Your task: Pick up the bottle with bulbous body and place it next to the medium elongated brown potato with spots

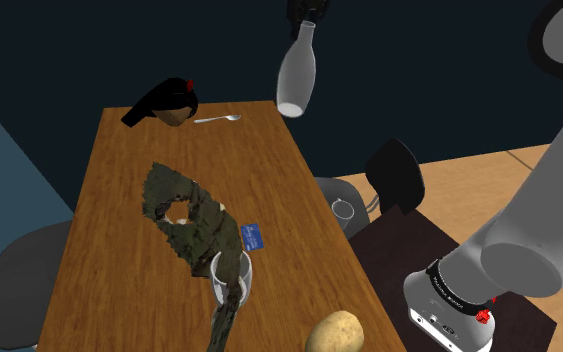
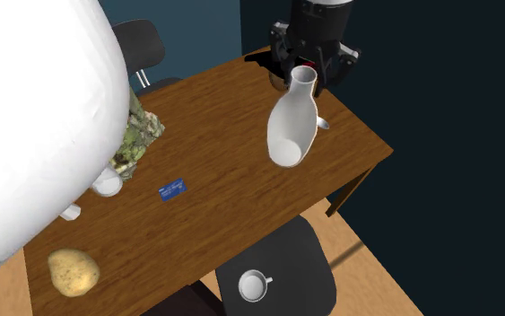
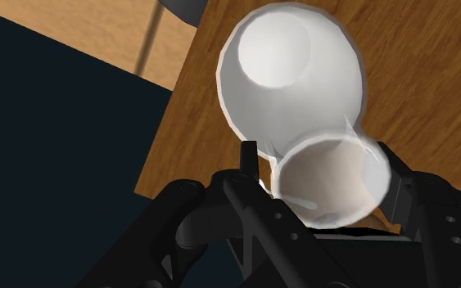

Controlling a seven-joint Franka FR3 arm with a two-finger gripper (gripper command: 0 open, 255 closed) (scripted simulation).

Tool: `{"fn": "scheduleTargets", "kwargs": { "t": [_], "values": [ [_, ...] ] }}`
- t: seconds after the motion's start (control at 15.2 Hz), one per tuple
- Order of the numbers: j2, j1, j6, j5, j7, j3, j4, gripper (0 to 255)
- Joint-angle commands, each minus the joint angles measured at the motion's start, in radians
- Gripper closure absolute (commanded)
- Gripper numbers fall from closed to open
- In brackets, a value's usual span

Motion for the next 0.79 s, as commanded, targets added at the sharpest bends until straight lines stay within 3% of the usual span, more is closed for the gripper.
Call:
{"fn": "scheduleTargets", "kwargs": {
  "t": [0.0, 0.73],
  "values": [
    [0.013, 0.0, -0.035, 0.0, 0.001, 0.0, 0.048, 255],
    [0.124, 0.0, -0.247, -0.001, 0.008, 0.0, 0.371, 255]
  ]
}}
